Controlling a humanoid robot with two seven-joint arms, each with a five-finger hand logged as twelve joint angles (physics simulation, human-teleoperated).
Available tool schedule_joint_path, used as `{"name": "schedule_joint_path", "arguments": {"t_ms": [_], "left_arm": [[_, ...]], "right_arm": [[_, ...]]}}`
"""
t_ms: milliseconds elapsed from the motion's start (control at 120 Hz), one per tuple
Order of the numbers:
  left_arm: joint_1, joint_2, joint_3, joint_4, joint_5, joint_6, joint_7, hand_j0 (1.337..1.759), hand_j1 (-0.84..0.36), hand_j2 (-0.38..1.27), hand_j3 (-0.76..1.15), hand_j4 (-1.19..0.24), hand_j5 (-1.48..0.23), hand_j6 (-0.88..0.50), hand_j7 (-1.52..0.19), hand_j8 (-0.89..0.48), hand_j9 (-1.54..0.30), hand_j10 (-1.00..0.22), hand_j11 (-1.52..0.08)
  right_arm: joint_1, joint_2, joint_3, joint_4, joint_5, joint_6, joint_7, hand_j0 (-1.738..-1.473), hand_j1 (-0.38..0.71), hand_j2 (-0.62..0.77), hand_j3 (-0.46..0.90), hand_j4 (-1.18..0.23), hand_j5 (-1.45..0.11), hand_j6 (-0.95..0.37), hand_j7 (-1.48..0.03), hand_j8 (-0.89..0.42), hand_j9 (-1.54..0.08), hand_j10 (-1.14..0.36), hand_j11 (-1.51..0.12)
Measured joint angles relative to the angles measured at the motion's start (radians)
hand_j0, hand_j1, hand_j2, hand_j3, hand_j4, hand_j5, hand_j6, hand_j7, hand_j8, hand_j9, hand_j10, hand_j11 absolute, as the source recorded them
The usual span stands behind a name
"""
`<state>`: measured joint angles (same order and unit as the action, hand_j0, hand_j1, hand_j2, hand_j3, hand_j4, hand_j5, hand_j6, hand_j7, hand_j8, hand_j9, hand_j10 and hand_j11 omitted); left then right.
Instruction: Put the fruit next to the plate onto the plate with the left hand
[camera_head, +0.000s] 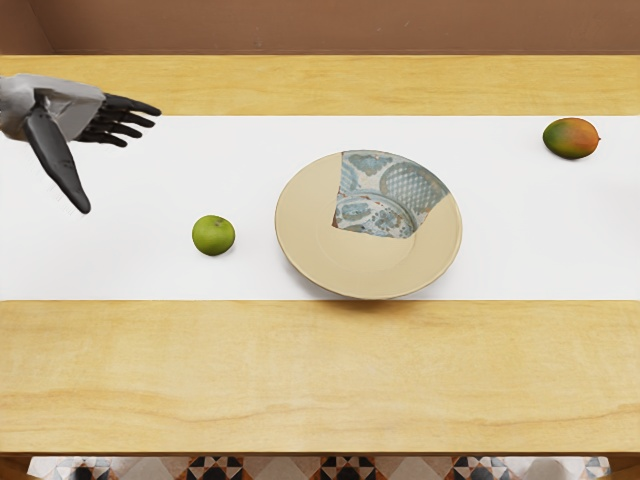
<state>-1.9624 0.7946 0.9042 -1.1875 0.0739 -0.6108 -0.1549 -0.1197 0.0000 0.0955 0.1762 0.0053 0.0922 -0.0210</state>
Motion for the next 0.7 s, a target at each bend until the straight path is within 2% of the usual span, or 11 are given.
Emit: {"name": "schedule_joint_path", "arguments": {"t_ms": [333, 392, 433, 517, 583, 617, 658, 700], "left_arm": [[0.000, -0.012, -0.022, 0.002, 0.002, 0.000, 0.020, 1.658, 0.34, 0.00, 0.00, -0.01, -0.01, -0.01, -0.01, -0.01, -0.01, -0.01, -0.01], [-0.012, -0.115, -0.017, 0.003, 0.004, 0.000, 0.021, 1.658, 0.34, 0.00, 0.00, -0.01, -0.01, -0.01, -0.01, -0.01, -0.01, -0.01, -0.01], [-0.082, -0.210, 0.008, 0.002, 0.002, 0.000, 0.021, 1.658, 0.34, 0.00, 0.00, -0.01, -0.01, -0.01, -0.01, -0.01, -0.01, -0.01, -0.01], [-0.239, -0.397, 0.141, -0.004, -0.012, 0.000, 0.021, 1.658, 0.34, 0.00, 0.00, -0.01, -0.01, -0.01, -0.01, -0.01, -0.01, -0.01, -0.01], [-0.263, -0.552, 0.249, -0.019, -0.034, 0.000, 0.025, 1.658, 0.34, 0.00, 0.00, -0.01, -0.01, -0.01, -0.01, -0.01, -0.01, -0.01, -0.01], [-0.295, -0.620, 0.297, -0.041, -0.060, 0.014, 0.048, 1.658, 0.34, 0.00, 0.00, -0.01, -0.01, -0.01, -0.01, -0.01, -0.01, -0.01, -0.01], [-0.337, -0.706, 0.344, -0.083, -0.130, 0.085, 0.113, 1.658, 0.34, 0.00, 0.00, -0.01, -0.01, -0.01, -0.01, -0.01, -0.01, -0.01, -0.01], [-0.370, -0.740, 0.375, -0.122, -0.210, 0.162, 0.176, 1.658, 0.34, 0.00, 0.00, -0.01, -0.01, -0.01, -0.01, -0.01, -0.01, -0.01, -0.01]], "right_arm": [[-0.001, 0.000, -0.002, -0.001, 0.001, -0.004, 0.001, -1.658, -0.33, 0.00, 0.00, -0.02, -0.02, -0.02, -0.02, -0.02, -0.02, -0.02, -0.02], [-0.001, 0.000, -0.002, -0.001, 0.001, -0.005, 0.000, -1.658, -0.33, 0.00, 0.00, -0.02, -0.02, -0.02, -0.02, -0.02, -0.02, -0.02, -0.02], [-0.001, 0.000, -0.002, -0.001, 0.001, -0.005, 0.000, -1.658, -0.33, 0.00, 0.00, -0.02, -0.02, -0.02, -0.02, -0.02, -0.02, -0.01, -0.02], [-0.001, 0.000, -0.002, -0.001, 0.001, -0.005, 0.000, -1.658, -0.33, 0.00, 0.00, -0.02, -0.02, -0.02, -0.02, -0.02, -0.02, -0.02, -0.02], [-0.001, 0.000, -0.002, -0.001, 0.001, -0.005, 0.000, -1.658, -0.33, 0.00, 0.00, -0.02, -0.02, -0.02, -0.02, -0.02, -0.02, -0.02, -0.02], [-0.001, 0.000, -0.002, -0.001, 0.001, -0.005, 0.000, -1.658, -0.33, 0.00, 0.00, -0.02, -0.02, -0.02, -0.02, -0.02, -0.02, -0.02, -0.02], [-0.001, 0.000, -0.002, -0.001, 0.001, -0.005, 0.000, -1.658, -0.33, 0.00, 0.00, -0.02, -0.02, -0.02, -0.02, -0.02, -0.02, -0.02, -0.02], [-0.001, 0.000, -0.002, -0.001, 0.001, -0.005, 0.000, -1.658, -0.33, 0.00, 0.00, -0.02, -0.02, -0.02, -0.02, -0.02, -0.02, -0.02, -0.02]]}}
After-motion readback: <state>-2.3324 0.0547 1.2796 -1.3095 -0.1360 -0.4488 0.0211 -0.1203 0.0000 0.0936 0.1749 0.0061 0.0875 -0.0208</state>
